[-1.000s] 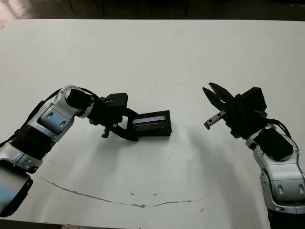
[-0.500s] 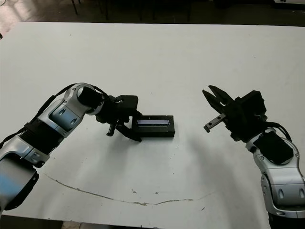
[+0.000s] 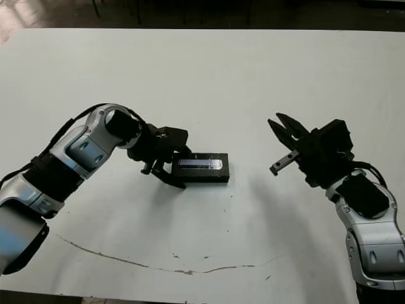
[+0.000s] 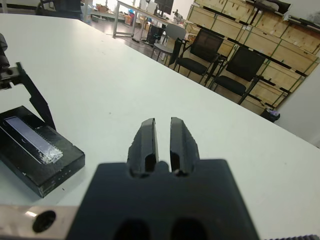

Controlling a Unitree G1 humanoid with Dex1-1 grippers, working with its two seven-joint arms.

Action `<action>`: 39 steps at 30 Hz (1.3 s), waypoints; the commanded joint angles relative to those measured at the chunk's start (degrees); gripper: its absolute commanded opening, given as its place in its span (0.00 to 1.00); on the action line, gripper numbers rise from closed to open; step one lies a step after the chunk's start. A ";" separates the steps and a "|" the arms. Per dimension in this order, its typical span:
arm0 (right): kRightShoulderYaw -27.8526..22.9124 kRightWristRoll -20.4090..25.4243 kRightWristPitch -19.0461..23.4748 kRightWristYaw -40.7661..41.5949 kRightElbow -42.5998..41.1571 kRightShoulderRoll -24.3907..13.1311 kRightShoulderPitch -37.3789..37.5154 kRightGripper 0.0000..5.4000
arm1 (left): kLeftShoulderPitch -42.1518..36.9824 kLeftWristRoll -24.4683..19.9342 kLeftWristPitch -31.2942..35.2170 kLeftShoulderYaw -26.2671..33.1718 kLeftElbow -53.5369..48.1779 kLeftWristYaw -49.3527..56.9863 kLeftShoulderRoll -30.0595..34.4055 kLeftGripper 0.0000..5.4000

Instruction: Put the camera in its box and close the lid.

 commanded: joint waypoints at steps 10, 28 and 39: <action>0.72 0.68 1.66 -0.30 -0.60 0.28 0.94 0.00 | 8.03 -0.06 -5.27 2.13 -0.85 -2.41 11.19 1.00; 2.42 0.33 1.26 -1.16 0.23 0.73 -0.65 0.00 | 23.59 -5.60 6.80 33.63 -18.26 43.63 3.11 0.88; 3.56 -1.70 1.63 -2.66 -0.30 0.62 -1.35 0.00 | 32.53 -15.52 22.75 27.74 -43.26 55.51 -13.46 0.39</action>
